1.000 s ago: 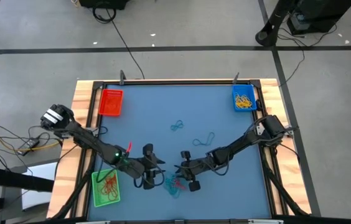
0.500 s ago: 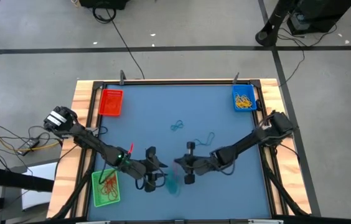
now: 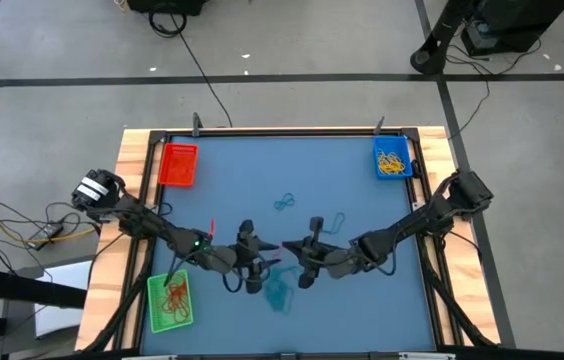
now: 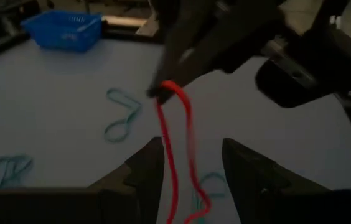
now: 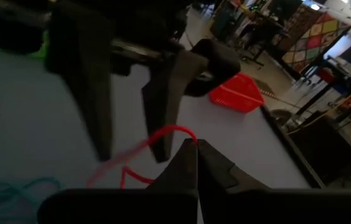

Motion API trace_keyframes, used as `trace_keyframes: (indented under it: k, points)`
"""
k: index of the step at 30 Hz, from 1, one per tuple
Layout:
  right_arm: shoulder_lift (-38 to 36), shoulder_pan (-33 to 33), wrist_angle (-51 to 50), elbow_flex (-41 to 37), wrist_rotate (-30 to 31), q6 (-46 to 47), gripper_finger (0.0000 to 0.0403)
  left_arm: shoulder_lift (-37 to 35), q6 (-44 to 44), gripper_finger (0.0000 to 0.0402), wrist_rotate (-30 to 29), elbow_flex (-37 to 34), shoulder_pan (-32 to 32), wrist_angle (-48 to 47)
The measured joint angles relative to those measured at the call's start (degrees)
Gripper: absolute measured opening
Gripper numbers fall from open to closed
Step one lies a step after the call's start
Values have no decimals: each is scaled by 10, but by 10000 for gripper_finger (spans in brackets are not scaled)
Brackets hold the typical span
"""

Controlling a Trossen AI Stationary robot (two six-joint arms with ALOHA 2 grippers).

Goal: Sort rubber bands into baskets
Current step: Put the red rubber band into the green basket

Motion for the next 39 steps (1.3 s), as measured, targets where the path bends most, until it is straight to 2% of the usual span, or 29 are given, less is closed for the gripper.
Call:
trace_keyframes:
  k: [10,13,17,20,24,32,34,39]
  points:
    - [-5,-13,30,0,0,-30,2,0,26,154,5,0,33,20]
    - [-5,-13,36,0,0,-29,4,0,26,109,-4,0,35,20]
    - [-5,-13,35,0,0,5,14,0,27,17,-4,0,34,18]
    - [-5,-8,26,0,0,56,33,-13,12,11,12,0,23,-3]
    - [-5,4,9,0,-29,133,69,-55,-30,4,14,0,-4,-82]
    - [5,12,-28,0,-158,320,149,-166,-165,2,11,0,-88,-282]
    - [21,14,-21,1,-176,361,164,-194,-205,2,32,0,-111,-331]
    - [95,24,32,0,-181,405,186,-246,-292,2,151,0,-168,-456]
